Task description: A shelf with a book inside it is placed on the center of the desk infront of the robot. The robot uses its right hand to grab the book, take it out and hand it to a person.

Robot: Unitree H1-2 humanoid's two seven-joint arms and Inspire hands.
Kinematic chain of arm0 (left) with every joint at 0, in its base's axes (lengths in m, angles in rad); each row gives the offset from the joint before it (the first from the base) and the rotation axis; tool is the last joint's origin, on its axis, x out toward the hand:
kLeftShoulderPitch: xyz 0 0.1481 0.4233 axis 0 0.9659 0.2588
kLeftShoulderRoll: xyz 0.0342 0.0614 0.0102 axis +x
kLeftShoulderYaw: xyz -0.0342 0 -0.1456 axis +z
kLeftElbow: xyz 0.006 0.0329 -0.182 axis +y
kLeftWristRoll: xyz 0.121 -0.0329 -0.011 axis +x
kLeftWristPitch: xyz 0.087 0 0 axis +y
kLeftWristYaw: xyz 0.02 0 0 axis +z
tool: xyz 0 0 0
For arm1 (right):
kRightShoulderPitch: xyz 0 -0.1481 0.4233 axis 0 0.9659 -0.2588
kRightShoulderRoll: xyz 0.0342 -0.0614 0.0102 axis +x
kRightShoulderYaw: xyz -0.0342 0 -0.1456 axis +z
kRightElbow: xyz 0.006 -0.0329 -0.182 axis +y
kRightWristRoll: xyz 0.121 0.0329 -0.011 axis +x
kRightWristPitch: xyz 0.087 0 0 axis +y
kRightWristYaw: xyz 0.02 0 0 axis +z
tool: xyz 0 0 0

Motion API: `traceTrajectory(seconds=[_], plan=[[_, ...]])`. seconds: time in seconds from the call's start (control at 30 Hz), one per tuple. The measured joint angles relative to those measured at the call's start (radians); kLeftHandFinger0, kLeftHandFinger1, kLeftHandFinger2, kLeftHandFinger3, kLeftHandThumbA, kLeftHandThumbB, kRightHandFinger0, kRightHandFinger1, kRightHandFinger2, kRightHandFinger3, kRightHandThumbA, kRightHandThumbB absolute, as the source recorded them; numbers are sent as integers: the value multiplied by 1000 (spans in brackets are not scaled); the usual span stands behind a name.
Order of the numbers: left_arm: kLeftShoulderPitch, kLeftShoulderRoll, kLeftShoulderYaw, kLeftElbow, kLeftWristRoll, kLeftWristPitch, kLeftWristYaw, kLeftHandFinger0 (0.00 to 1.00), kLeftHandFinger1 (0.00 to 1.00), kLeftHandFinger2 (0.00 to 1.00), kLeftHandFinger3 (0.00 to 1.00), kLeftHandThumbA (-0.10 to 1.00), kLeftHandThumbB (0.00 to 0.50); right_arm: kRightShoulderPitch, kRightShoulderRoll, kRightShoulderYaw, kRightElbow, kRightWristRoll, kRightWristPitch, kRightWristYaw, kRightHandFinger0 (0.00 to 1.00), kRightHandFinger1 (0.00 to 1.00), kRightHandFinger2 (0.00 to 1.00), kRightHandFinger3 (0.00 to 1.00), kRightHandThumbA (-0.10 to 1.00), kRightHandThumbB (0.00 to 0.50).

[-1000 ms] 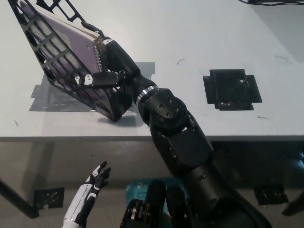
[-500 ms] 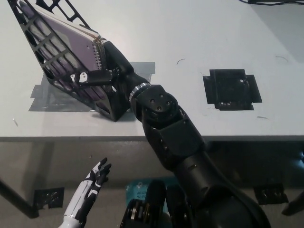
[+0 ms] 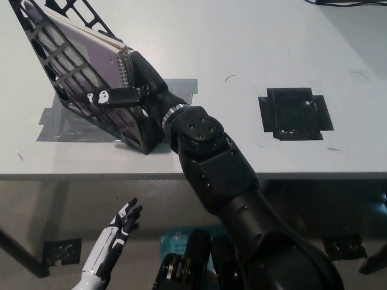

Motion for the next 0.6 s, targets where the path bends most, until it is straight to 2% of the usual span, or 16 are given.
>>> traceTrajectory(seconds=[0.03,0.07,0.13,0.17,0.2,0.23,0.3,0.33,0.4,0.43,0.53,0.6], plan=[[-1,0,0,0,2,0,0,1000,1000,1000,1000,948,247,-9,-1,0,19,-1,-1,-2,377,466,594,722,1000,173],[-2,0,0,0,3,0,0,1000,1000,1000,1000,958,244,-13,-2,2,23,-3,0,-4,75,121,215,362,1000,72],[-3,0,0,0,5,0,0,1000,1000,1000,1000,958,244,-26,-6,14,37,-18,7,-15,75,121,215,362,1000,72],[-4,0,0,0,7,0,0,1000,1000,1000,1000,960,244,-32,-8,22,37,-31,20,-25,15,24,43,178,1000,58],[-5,0,0,0,8,0,0,1000,1000,1000,1000,949,253,-35,-8,26,37,-36,27,-29,3,5,9,36,1000,34],[-7,0,0,0,10,0,0,1000,1000,1000,1000,937,256,-42,-11,33,37,-48,45,-44,1,1,15,62,1000,17],[-10,0,0,0,8,1,0,995,1000,1000,1000,938,257,-46,-12,41,34,-61,71,-57,0,57,183,81,1000,16],[-11,0,0,0,8,1,0,995,1000,1000,1000,953,271,-47,-12,42,33,-65,79,-63,0,127,277,76,1000,27],[-14,0,0,0,7,1,0,1000,1000,1000,1000,966,280,-49,-12,43,31,-74,98,-76,0,124,294,70,1000,35],[-15,0,0,0,8,1,0,1000,1000,1000,1000,965,285,-50,-12,43,31,-76,102,-81,0,124,299,59,1000,35],[-15,0,0,0,8,1,0,998,1000,1000,1000,963,252,-53,-12,44,31,-78,115,-90,0,48,220,4,1000,29],[-15,1,-1,0,9,1,0,981,1000,1000,1000,961,248,-54,-12,45,28,-80,123,-98,0,0,126,1,1000,35]])
